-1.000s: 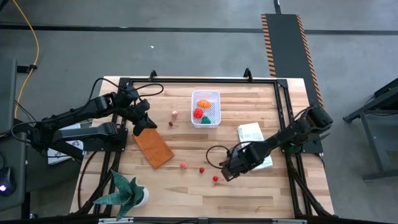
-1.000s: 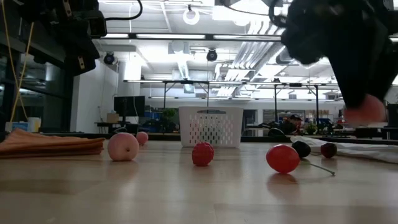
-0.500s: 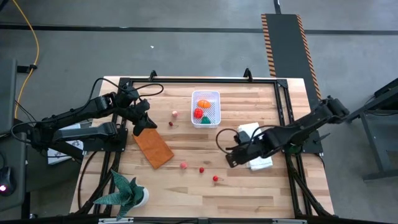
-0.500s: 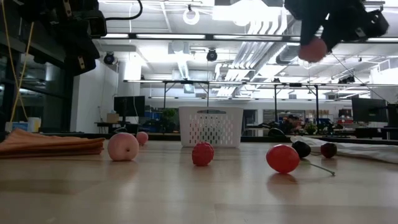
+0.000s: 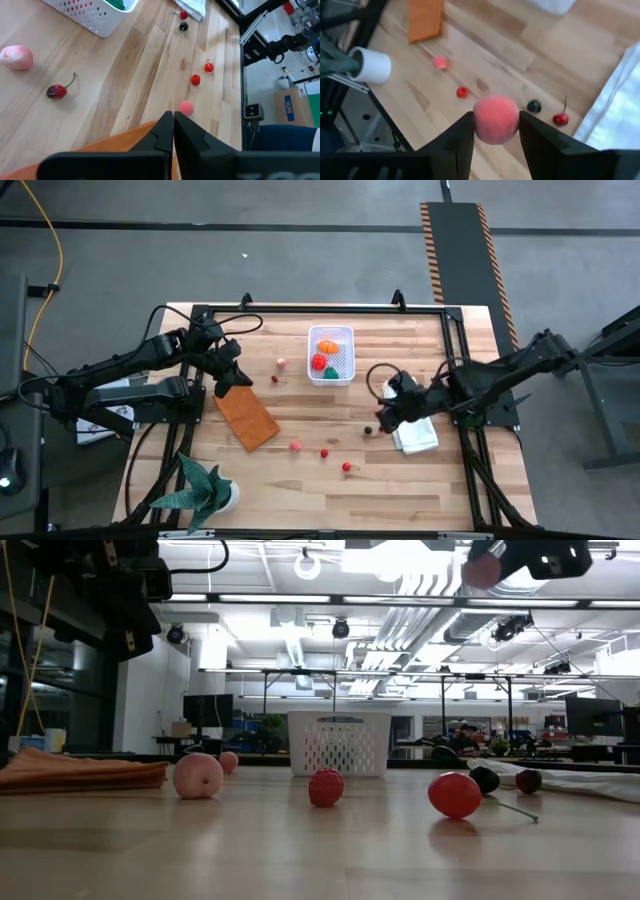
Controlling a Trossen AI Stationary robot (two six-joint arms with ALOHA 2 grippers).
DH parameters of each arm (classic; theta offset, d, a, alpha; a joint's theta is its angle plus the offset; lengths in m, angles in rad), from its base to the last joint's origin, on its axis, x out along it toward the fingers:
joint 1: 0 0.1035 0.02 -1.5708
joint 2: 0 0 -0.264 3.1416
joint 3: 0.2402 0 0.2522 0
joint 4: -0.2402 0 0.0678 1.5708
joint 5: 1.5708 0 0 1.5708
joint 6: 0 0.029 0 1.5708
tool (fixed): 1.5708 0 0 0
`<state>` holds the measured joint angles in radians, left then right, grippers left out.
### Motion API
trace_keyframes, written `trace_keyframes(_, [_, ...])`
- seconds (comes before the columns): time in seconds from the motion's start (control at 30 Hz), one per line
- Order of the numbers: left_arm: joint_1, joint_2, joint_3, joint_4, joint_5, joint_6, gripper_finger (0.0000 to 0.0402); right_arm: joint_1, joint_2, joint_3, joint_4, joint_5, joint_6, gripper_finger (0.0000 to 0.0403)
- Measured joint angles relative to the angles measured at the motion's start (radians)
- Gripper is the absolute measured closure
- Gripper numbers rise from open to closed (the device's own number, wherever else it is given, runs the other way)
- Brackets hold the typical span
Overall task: Pick and placing Produce into tupperware
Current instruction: Put the peach into the white bin
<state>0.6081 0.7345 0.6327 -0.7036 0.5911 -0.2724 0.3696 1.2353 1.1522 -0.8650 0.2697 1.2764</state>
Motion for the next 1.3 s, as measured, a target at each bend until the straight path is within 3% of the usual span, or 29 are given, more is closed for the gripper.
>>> trace_keyframes(0.6, [0.000,0.000,0.000,0.009,-0.020,-0.037,0.0399,-0.259,-0.218,0.000,-0.025,0.002,-0.367,0.0270])
trace_keyframes(1.3, [0.000,0.000,0.000,0.081,-0.061,-0.228,0.0399,-0.775,-0.222,0.000,-0.007,-0.438,-0.886,0.0270])
